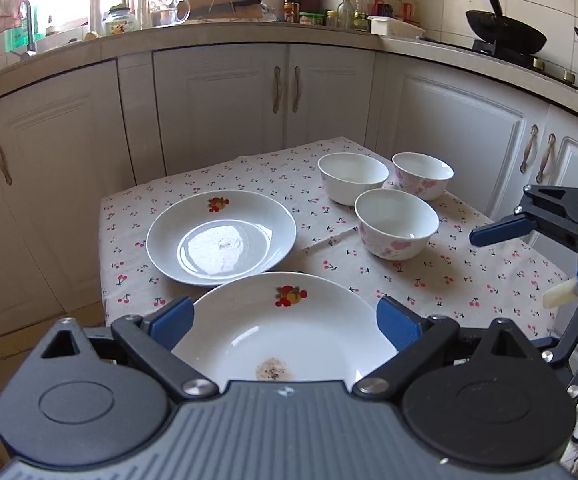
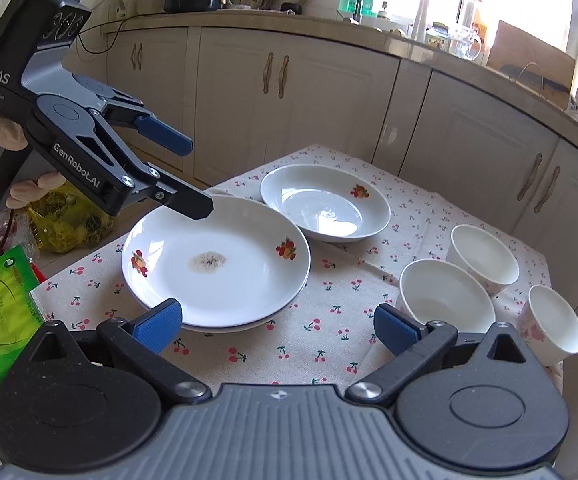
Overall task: Organize plates and bowls
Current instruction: 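Lift the flower-decal white plate with the left gripper and carry it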
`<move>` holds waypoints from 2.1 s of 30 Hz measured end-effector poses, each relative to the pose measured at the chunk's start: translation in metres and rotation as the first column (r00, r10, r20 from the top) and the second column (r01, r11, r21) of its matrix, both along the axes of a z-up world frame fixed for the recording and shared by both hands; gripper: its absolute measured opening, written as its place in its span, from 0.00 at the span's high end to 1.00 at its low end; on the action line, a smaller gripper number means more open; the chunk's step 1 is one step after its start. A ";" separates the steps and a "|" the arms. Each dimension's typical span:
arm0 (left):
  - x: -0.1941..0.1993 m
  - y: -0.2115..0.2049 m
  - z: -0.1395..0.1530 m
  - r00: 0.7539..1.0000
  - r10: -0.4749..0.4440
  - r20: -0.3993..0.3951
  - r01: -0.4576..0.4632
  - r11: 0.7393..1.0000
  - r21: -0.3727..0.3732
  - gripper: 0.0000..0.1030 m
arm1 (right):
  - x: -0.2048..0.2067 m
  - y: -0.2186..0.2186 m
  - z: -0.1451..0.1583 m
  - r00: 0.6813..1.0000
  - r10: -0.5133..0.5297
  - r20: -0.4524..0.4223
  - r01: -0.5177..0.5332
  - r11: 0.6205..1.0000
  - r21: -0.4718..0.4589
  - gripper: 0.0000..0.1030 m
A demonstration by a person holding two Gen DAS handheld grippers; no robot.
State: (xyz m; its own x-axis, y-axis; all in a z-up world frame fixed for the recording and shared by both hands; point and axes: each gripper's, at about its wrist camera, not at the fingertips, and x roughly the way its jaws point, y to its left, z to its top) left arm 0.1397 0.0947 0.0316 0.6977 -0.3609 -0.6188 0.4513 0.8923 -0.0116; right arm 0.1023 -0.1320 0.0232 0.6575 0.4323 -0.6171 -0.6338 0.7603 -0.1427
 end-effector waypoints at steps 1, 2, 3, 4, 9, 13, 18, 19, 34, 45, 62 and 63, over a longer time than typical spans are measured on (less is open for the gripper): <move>0.000 -0.001 0.000 1.000 0.003 -0.003 -0.003 1.000 0.001 0.05 | -0.001 -0.001 0.002 1.000 0.000 0.012 0.000 1.000 0.001 0.00; -0.001 -0.002 -0.001 1.000 -0.002 -0.001 0.002 1.000 0.005 0.05 | -0.002 -0.002 0.005 1.000 -0.001 0.022 0.001 1.000 0.002 0.00; -0.002 -0.004 -0.002 1.000 -0.007 0.006 0.007 1.000 0.021 0.05 | -0.002 -0.004 0.007 0.999 -0.004 0.033 0.004 1.000 0.005 0.00; -0.003 -0.006 -0.003 1.000 0.000 0.023 -0.001 0.999 0.043 0.05 | -0.002 -0.005 0.009 0.999 -0.005 0.043 0.005 1.000 0.008 0.00; -0.001 -0.003 0.000 1.000 0.028 0.000 -0.028 0.999 0.033 0.05 | -0.002 -0.013 0.018 0.996 -0.015 0.083 0.013 0.999 0.034 0.00; 0.007 0.006 0.002 0.998 0.064 -0.012 -0.064 0.998 -0.014 0.02 | 0.008 -0.016 0.021 0.996 -0.023 0.090 0.019 0.999 0.045 0.00; 0.025 0.012 0.003 0.998 0.061 -0.006 -0.061 0.998 -0.019 0.02 | 0.033 -0.016 0.023 0.996 -0.025 0.083 0.022 0.999 0.045 0.00; 0.031 0.014 0.004 0.998 0.053 -0.020 -0.054 0.998 -0.030 0.02 | 0.039 -0.016 0.023 0.996 -0.025 0.082 0.021 0.999 0.049 0.00; 0.147 0.022 -0.018 0.992 0.045 -0.119 -0.047 0.999 -0.007 0.03 | 0.151 0.003 0.007 0.997 0.080 -0.006 -0.080 0.995 -0.056 0.00; 0.218 0.019 -0.046 0.977 0.030 -0.212 -0.027 1.000 0.014 0.04 | 0.215 0.016 -0.025 0.973 0.153 -0.170 -0.175 0.977 -0.119 0.00; 0.264 0.023 -0.073 0.931 -0.021 -0.365 0.016 1.000 -0.017 0.05 | 0.257 0.038 -0.060 0.905 0.266 -0.332 -0.327 0.934 -0.144 0.00; 0.265 0.022 -0.074 0.929 -0.026 -0.370 0.021 1.000 -0.016 0.05 | 0.258 0.040 -0.062 0.904 0.264 -0.335 -0.328 0.933 -0.149 0.00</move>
State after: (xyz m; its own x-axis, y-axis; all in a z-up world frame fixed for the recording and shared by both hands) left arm 0.4047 0.1170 -0.0426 0.4109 -0.3834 -0.8271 0.4338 0.8802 -0.1924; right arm 0.3606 -0.0923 -0.0392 0.2844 0.4261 -0.8588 -0.8614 0.5068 -0.0337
